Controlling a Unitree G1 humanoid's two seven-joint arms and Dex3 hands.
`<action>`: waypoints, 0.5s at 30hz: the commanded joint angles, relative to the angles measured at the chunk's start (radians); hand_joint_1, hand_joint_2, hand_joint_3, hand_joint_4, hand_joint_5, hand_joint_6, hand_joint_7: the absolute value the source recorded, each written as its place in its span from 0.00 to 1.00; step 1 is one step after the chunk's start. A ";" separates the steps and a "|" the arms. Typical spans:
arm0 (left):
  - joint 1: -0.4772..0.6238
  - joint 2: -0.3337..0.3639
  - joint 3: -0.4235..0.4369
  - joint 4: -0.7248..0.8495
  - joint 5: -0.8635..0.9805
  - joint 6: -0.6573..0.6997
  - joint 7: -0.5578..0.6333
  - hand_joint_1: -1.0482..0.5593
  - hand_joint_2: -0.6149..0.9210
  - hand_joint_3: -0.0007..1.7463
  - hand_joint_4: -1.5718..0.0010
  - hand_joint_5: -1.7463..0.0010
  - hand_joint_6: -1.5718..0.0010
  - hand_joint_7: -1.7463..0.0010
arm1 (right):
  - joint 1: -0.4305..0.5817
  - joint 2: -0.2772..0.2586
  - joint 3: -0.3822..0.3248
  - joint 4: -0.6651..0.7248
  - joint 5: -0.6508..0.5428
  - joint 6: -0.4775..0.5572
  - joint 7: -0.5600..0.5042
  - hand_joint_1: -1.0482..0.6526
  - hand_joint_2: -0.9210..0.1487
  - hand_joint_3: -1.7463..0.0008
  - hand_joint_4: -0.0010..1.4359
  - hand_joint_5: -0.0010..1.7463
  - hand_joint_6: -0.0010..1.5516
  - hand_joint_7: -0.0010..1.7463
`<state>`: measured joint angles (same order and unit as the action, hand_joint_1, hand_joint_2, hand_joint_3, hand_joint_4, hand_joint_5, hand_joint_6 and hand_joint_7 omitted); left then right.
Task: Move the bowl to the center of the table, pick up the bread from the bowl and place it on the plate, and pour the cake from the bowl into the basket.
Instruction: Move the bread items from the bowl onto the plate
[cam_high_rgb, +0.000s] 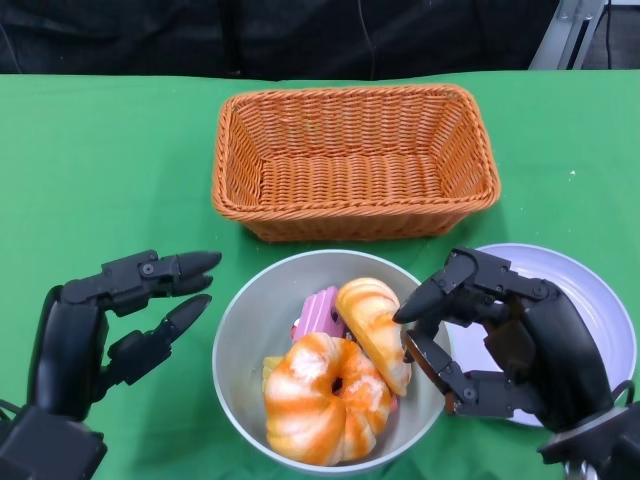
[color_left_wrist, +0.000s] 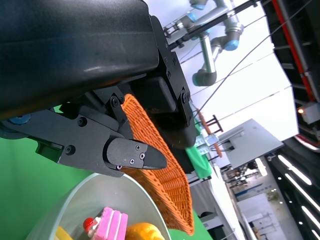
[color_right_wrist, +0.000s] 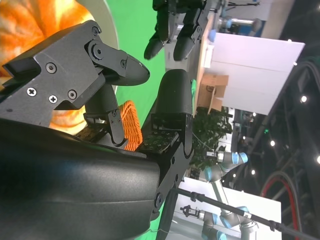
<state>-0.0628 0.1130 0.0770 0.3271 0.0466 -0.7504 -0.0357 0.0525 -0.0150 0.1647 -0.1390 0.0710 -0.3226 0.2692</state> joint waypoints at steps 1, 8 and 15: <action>-0.012 0.002 0.004 0.037 0.006 -0.048 0.010 0.51 1.00 0.13 0.46 0.48 0.30 0.81 | 0.012 -0.048 -0.003 -0.061 -0.071 0.048 -0.013 0.50 0.26 0.67 0.47 0.81 0.43 0.55; -0.018 -0.011 -0.007 0.055 0.005 -0.063 0.003 0.51 1.00 0.13 0.48 0.47 0.31 0.82 | 0.040 -0.123 0.018 -0.220 -0.285 0.145 -0.038 0.42 0.03 0.99 0.44 0.56 0.39 0.35; -0.025 -0.014 -0.010 0.068 0.016 -0.072 0.010 0.51 1.00 0.13 0.49 0.46 0.31 0.82 | 0.056 -0.156 0.051 -0.300 -0.487 0.174 -0.070 0.32 0.03 1.00 0.44 0.42 0.46 0.11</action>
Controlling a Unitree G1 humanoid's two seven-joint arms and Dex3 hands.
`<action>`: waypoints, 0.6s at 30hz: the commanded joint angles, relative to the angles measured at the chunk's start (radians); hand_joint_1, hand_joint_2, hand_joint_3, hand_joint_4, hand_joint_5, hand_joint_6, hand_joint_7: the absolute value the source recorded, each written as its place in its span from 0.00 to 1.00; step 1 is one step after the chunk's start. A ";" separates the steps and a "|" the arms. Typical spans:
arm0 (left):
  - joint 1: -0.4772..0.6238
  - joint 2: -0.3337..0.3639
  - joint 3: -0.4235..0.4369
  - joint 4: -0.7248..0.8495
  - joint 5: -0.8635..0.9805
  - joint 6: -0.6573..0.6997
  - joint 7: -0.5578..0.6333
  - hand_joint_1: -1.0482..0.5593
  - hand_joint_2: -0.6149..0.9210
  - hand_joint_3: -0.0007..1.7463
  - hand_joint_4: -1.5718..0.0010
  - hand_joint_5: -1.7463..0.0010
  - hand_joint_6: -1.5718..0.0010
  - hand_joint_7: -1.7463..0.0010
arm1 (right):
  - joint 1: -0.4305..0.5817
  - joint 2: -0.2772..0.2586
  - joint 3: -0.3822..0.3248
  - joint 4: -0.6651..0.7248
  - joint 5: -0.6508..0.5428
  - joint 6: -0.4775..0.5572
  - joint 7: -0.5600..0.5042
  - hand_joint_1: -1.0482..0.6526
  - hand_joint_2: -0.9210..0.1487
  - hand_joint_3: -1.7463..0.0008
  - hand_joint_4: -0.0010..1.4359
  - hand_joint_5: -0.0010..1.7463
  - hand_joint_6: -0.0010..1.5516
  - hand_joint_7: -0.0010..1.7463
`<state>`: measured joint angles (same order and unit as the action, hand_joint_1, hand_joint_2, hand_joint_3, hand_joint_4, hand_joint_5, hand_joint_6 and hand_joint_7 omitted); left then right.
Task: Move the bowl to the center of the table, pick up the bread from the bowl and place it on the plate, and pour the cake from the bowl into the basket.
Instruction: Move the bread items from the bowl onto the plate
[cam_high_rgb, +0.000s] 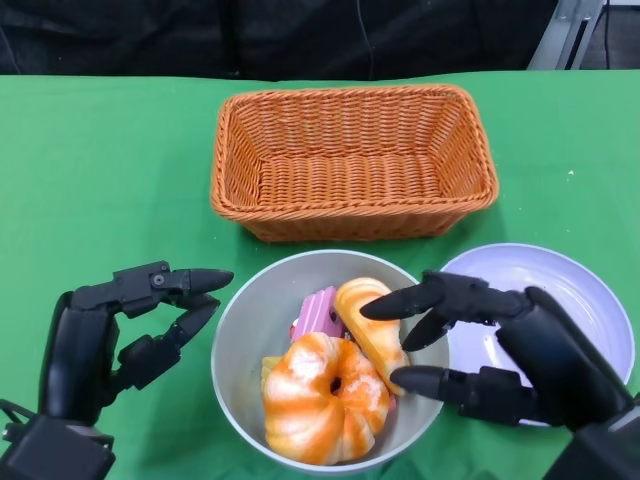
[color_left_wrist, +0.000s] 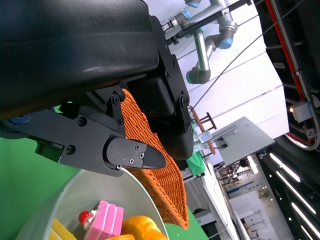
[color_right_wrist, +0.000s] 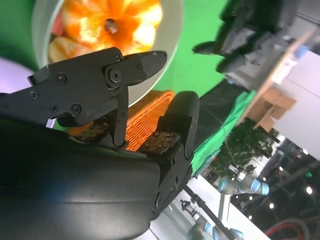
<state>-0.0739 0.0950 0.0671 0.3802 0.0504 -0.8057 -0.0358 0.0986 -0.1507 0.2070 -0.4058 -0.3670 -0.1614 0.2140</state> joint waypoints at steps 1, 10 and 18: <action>-0.014 0.003 -0.001 0.017 0.012 -0.019 0.010 0.51 1.00 0.12 0.49 0.46 0.31 0.82 | 0.013 -0.023 0.015 -0.046 -0.082 0.024 -0.016 0.31 0.03 1.00 0.43 0.41 0.46 0.09; -0.016 -0.009 0.000 0.028 0.030 -0.032 0.016 0.50 1.00 0.12 0.49 0.44 0.31 0.82 | 0.003 -0.056 0.066 -0.130 -0.364 0.095 0.002 0.22 0.01 1.00 0.38 0.30 0.42 0.01; -0.019 -0.014 -0.004 0.040 0.023 -0.047 0.011 0.50 1.00 0.12 0.50 0.41 0.31 0.82 | -0.024 -0.068 0.113 -0.114 -0.631 0.084 -0.094 0.19 0.01 1.00 0.43 0.15 0.44 0.01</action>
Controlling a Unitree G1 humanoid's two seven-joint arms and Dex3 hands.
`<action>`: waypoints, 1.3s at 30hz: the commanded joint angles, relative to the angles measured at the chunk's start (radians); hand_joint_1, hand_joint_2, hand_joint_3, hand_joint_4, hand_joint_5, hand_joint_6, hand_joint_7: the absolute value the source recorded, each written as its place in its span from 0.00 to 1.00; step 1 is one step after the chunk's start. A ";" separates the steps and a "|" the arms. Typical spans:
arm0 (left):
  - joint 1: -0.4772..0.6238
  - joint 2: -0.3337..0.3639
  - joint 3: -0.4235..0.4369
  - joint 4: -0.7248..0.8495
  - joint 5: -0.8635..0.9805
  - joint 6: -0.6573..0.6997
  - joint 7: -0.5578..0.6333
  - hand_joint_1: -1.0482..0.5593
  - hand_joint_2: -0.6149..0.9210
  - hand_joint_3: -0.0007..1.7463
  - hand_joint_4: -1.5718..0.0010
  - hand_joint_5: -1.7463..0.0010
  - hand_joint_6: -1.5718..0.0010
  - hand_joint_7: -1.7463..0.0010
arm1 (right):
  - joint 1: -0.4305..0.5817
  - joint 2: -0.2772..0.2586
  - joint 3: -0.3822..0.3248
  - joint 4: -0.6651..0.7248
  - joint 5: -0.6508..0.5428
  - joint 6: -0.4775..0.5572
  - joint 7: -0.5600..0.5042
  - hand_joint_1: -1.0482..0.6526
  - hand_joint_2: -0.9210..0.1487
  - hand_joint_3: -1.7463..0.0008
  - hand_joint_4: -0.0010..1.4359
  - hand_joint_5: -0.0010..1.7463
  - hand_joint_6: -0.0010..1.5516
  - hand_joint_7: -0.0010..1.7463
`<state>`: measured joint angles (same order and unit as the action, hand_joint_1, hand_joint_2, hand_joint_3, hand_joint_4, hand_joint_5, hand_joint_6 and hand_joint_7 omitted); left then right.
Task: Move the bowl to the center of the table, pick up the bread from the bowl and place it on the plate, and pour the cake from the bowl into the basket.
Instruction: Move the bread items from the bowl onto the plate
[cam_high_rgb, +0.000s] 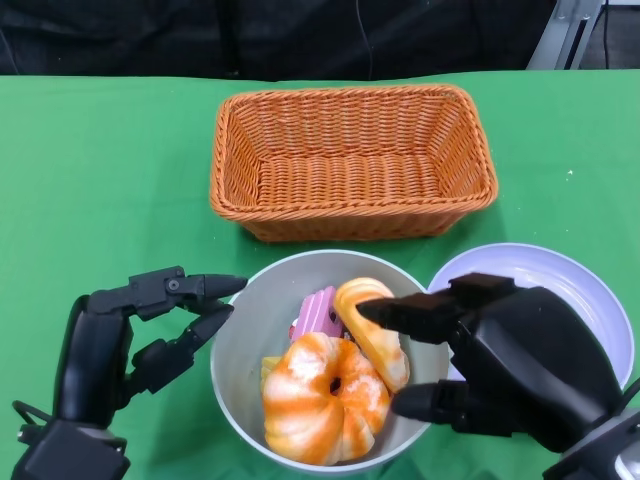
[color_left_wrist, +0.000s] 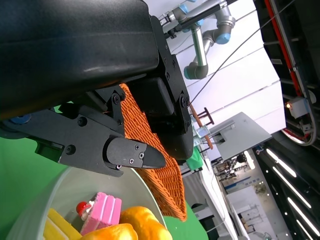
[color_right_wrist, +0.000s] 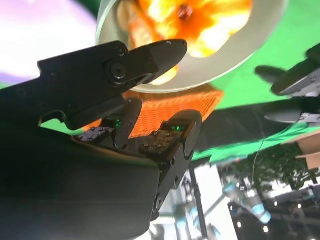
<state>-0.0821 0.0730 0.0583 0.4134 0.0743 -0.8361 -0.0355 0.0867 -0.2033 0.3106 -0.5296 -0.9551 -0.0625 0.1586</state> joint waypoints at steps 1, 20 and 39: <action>-0.011 0.008 0.004 0.008 -0.004 -0.016 0.008 0.49 1.00 0.12 0.50 0.41 0.31 0.82 | -0.015 -0.017 0.013 0.013 -0.058 -0.017 -0.047 0.19 0.01 1.00 0.43 0.15 0.44 0.01; -0.004 0.008 -0.004 0.008 0.020 -0.022 0.018 0.49 1.00 0.12 0.51 0.39 0.32 0.80 | -0.085 -0.049 0.048 0.104 -0.126 -0.036 -0.045 0.19 0.02 1.00 0.40 0.07 0.45 0.00; 0.006 -0.003 -0.020 0.002 0.014 -0.011 0.016 0.49 1.00 0.13 0.52 0.38 0.33 0.78 | -0.139 -0.058 0.080 0.198 -0.093 -0.074 -0.053 0.19 0.01 1.00 0.41 0.03 0.43 0.00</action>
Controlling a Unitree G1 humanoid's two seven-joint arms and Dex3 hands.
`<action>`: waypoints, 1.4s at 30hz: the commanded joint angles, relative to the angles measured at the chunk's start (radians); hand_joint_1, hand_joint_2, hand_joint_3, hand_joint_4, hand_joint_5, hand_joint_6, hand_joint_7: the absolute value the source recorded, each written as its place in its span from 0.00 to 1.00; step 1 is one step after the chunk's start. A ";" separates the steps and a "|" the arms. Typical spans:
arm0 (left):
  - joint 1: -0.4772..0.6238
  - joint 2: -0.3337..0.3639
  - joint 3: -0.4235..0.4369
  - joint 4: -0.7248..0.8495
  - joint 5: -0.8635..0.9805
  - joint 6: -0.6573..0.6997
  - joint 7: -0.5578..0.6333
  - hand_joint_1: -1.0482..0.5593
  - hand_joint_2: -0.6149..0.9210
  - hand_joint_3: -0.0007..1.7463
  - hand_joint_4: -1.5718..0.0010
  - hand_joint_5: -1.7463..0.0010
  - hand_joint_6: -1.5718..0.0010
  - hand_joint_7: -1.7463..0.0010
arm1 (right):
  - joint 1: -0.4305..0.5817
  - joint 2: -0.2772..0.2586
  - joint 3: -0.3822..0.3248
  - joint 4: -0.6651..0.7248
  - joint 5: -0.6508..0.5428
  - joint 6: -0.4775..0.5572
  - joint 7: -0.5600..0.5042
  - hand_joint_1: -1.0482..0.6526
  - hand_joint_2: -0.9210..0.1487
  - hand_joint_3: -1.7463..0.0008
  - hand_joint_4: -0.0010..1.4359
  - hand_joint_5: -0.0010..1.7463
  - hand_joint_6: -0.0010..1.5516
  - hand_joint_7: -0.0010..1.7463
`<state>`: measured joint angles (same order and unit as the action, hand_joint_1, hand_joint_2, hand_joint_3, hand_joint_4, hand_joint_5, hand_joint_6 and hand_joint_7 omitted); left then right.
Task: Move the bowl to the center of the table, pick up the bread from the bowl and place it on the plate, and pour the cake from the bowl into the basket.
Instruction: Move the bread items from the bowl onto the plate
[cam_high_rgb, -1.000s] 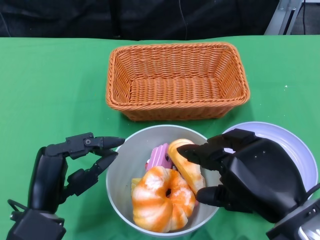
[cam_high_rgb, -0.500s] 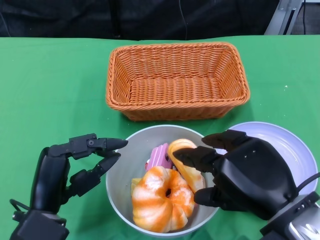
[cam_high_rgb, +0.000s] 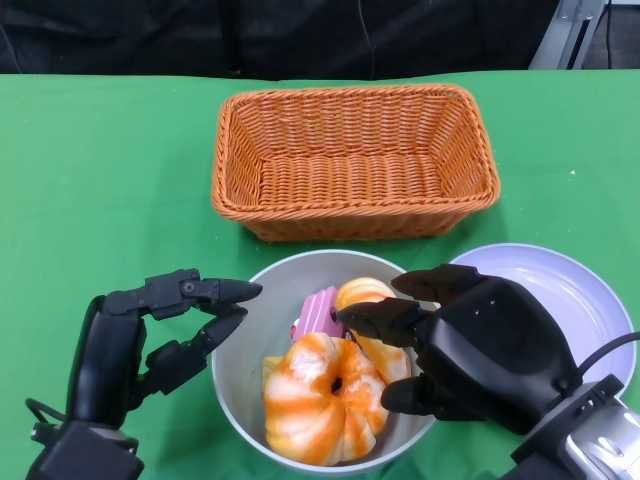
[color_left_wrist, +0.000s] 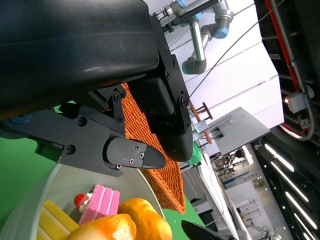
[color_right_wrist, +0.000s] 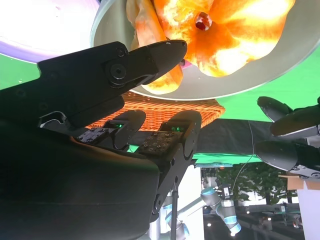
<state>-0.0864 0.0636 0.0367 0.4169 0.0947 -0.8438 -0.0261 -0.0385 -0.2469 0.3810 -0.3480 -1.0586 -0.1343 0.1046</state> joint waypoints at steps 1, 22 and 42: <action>0.012 0.005 0.000 -0.004 -0.010 -0.006 0.004 0.49 1.00 0.13 0.52 0.38 0.33 0.78 | -0.022 -0.012 0.014 0.030 0.008 0.001 0.006 0.19 0.01 1.00 0.41 0.03 0.43 0.00; 0.031 0.001 0.002 -0.046 -0.014 -0.027 0.010 0.49 1.00 0.11 0.51 0.39 0.33 0.77 | -0.132 -0.014 0.081 0.246 -0.035 0.051 -0.075 0.21 0.03 1.00 0.42 0.01 0.42 0.00; 0.041 0.006 0.000 -0.063 -0.025 -0.031 0.005 0.50 1.00 0.11 0.50 0.40 0.33 0.76 | -0.157 -0.013 0.170 0.261 -0.153 0.167 0.012 0.19 0.00 0.99 0.43 0.01 0.40 0.00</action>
<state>-0.0613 0.0589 0.0337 0.3684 0.0772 -0.8586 -0.0201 -0.1991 -0.2443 0.5386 -0.1103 -1.1942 0.0167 0.0927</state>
